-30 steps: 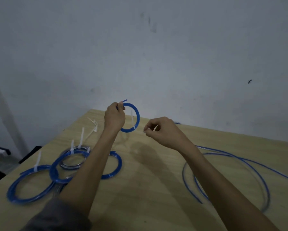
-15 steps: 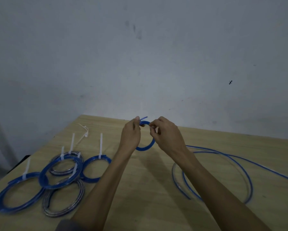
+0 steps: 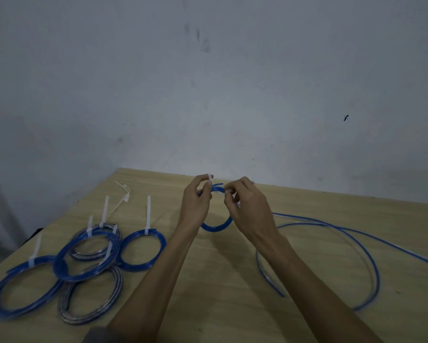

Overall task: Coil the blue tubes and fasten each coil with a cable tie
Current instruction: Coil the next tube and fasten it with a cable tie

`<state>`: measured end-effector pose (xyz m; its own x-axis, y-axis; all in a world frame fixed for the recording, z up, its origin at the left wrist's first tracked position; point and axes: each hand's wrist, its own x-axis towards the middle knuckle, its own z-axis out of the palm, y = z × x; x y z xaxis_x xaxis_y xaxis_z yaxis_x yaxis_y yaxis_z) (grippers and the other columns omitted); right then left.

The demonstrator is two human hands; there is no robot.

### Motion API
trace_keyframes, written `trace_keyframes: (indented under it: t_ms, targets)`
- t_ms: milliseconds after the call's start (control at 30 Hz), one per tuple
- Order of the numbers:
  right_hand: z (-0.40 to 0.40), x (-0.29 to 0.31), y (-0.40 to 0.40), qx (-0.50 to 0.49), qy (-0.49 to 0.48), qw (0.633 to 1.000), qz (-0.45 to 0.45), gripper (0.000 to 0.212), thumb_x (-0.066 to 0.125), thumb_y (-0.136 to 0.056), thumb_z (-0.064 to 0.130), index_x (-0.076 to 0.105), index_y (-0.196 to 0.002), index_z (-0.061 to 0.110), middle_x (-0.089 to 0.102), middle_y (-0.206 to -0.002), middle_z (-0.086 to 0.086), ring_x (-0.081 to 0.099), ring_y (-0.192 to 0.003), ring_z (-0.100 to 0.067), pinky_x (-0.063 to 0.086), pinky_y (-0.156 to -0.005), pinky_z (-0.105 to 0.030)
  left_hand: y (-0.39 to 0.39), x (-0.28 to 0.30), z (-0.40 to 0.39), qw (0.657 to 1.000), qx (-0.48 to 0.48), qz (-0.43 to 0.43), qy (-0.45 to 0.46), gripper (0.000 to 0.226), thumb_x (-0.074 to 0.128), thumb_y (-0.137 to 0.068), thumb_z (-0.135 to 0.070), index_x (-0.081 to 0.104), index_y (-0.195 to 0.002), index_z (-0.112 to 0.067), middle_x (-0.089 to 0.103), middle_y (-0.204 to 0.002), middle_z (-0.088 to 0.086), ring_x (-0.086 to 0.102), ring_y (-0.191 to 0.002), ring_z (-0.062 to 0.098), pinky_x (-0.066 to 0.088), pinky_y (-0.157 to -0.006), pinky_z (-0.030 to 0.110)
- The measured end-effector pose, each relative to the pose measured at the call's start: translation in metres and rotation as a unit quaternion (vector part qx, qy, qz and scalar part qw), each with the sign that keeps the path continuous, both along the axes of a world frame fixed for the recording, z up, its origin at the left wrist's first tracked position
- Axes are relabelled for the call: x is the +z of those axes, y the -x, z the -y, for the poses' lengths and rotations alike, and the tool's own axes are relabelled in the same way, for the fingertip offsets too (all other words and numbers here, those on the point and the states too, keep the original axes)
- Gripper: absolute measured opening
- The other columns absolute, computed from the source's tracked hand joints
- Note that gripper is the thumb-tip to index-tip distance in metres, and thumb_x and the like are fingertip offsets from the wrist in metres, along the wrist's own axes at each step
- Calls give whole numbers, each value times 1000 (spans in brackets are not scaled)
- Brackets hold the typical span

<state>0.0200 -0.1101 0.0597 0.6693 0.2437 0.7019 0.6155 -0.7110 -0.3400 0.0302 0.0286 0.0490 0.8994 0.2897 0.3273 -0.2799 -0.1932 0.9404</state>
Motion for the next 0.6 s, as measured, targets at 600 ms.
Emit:
trace_keyframes:
  t_ms: [600]
  targets:
    - [6,-11,-6,-33,-252,966,-45,16,60,-101,19,69,-112,13,70,-98,8,63,-88,-1,55,-78,-23,4,-24,17,978,16,37,-205,15,55,-102,-29,67,-101,-22,72,-93,-7,66,-83,8,56,-75,33]
